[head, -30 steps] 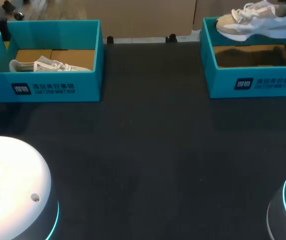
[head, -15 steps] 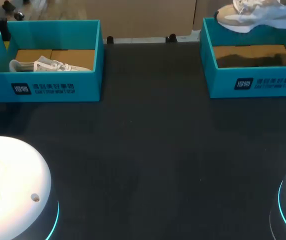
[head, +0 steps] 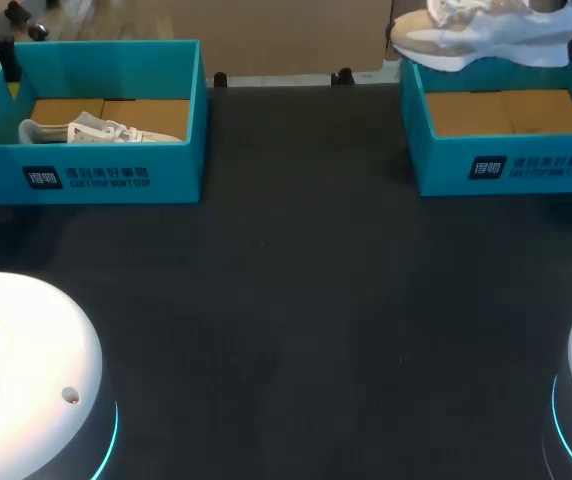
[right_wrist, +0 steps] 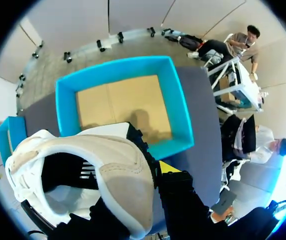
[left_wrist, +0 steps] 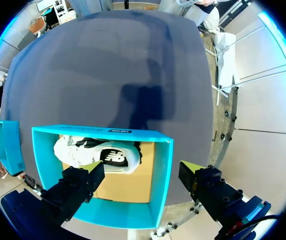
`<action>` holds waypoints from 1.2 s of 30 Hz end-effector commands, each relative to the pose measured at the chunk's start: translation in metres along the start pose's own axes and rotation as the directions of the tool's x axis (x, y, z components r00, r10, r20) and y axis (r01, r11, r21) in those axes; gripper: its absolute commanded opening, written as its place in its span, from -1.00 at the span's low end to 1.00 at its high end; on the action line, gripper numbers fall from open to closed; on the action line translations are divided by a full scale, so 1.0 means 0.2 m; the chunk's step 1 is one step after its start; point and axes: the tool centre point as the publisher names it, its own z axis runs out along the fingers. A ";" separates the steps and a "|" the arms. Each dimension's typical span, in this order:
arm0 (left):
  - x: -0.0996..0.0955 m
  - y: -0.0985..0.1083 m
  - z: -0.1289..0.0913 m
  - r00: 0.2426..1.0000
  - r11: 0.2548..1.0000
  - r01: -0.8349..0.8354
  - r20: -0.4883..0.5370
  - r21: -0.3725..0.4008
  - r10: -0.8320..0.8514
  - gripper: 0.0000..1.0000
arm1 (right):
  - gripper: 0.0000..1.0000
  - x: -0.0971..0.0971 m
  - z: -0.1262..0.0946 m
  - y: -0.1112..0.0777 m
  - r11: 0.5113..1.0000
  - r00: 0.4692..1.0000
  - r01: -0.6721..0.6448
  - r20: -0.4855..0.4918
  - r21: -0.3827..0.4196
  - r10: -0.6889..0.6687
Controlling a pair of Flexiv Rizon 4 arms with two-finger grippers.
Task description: Take the shoe out of the shoebox, open the shoe tongue, remove and reinsert the insole, then place the shoe into the shoebox
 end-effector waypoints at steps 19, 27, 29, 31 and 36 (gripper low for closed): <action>0.00 -0.01 0.00 1.000 1.000 -0.001 -0.002 -0.003 0.001 1.00 | -1.00 0.02 -0.03 -0.28 0.982 0.999 -0.007 0.030 -0.187 0.013; 0.00 -0.01 0.00 1.000 1.000 -0.001 -0.002 -0.003 0.001 1.00 | -1.00 0.08 0.03 -0.73 0.976 0.998 0.013 0.064 -0.217 0.001; 0.00 -0.01 0.00 1.000 1.000 -0.001 -0.002 -0.003 0.001 1.00 | -1.00 0.09 0.06 -0.82 0.978 0.998 -0.009 0.056 -0.208 0.021; 0.00 -0.01 0.00 1.000 1.000 -0.001 -0.002 -0.003 0.001 1.00 | -1.00 0.11 0.08 -0.90 0.978 0.997 -0.030 0.061 -0.206 0.043; 0.00 -0.01 0.00 1.000 1.000 -0.001 -0.002 -0.003 0.001 1.00 | -1.00 0.20 0.14 -1.09 0.983 0.998 -0.022 0.049 -0.181 0.031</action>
